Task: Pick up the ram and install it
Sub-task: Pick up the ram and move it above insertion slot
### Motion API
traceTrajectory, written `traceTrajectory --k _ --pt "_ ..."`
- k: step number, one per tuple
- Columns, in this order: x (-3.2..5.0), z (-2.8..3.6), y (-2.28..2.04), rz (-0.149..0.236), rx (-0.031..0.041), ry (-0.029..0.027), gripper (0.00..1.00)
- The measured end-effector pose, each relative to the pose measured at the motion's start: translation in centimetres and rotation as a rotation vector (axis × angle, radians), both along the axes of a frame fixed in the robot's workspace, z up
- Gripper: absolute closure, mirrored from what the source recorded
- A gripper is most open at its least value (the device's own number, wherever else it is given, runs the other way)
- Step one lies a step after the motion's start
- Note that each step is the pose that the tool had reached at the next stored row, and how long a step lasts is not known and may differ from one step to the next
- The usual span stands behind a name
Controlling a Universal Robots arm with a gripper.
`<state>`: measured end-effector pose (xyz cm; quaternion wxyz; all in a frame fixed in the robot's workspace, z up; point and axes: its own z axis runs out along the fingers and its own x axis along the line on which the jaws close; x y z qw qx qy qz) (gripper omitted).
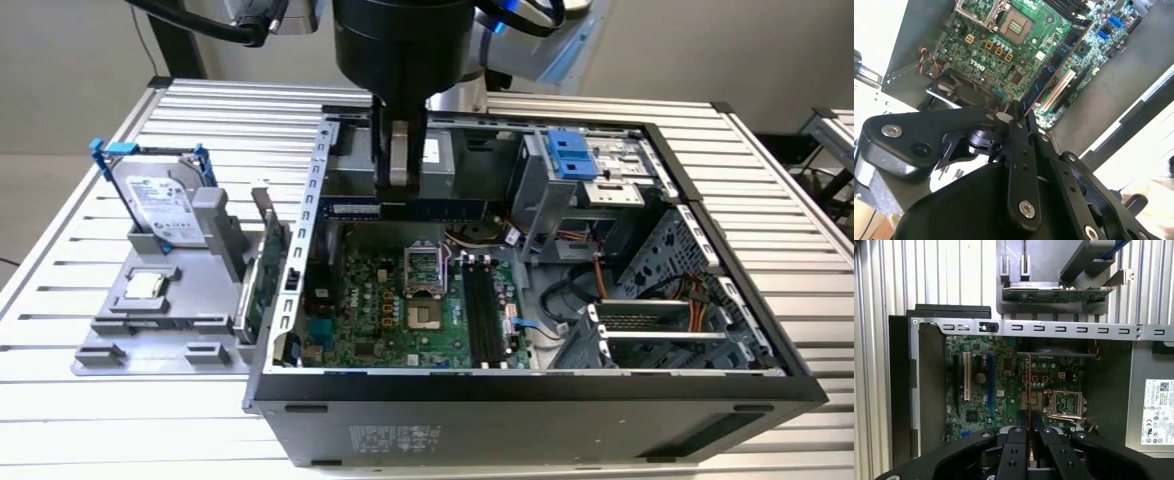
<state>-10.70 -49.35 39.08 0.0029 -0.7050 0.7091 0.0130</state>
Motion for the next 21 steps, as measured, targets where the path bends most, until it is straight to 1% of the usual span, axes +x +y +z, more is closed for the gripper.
traceTrajectory --k 11,16,21 --pt "1.08 0.0 0.12 0.0 0.0 0.0 1.0" --pt "1.78 0.0 0.17 0.0 -0.0001 0.0 1.0" --pt "2.27 0.0 0.24 0.0 0.0 0.0 1.0"
